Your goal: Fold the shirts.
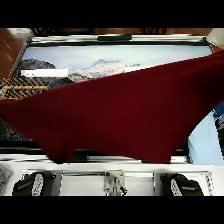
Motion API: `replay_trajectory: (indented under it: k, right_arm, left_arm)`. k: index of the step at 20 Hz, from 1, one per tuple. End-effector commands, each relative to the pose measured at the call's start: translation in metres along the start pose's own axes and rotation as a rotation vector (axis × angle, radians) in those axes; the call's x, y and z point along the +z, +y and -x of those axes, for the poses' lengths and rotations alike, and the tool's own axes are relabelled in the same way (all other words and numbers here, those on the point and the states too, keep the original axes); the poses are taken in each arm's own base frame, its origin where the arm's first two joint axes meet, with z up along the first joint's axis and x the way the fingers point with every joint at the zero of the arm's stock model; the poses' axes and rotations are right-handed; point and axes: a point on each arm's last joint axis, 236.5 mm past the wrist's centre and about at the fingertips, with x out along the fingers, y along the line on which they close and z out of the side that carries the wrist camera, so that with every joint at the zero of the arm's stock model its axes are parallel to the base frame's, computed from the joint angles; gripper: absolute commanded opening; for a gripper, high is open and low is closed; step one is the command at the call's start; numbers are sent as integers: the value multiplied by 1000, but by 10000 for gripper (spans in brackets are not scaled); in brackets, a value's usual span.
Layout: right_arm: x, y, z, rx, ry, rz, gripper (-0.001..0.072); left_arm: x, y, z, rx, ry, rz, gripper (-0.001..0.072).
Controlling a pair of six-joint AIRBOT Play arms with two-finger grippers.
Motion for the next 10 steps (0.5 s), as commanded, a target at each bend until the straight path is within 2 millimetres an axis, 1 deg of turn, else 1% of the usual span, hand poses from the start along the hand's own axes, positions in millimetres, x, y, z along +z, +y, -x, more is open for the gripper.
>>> replay_trajectory:
  k: [1,3,5,6,7,8,10]
  right_arm:
    - [-56,-9,-73,-16,220,-59,70]
    - [-105,0,-125,26,376,-141,70]
    - [-156,-3,-176,10,492,-141,70]
    - [-184,-1,-202,9,539,-160,70]
    - [-210,7,-225,27,577,-216,70]
    - [-230,20,-243,58,599,-291,70]
    - [-259,48,-273,109,611,-443,70]
  left_arm:
    - [-61,-10,-59,-117,142,147,36]
    - [-84,-4,-86,-126,178,213,36]
    - [-104,9,-112,-99,202,260,36]
    - [-109,11,-122,-99,213,283,35]
    - [-110,9,-130,-115,215,321,36]
    - [-105,5,-137,-138,205,360,36]
    - [-92,-1,-147,-164,155,401,36]
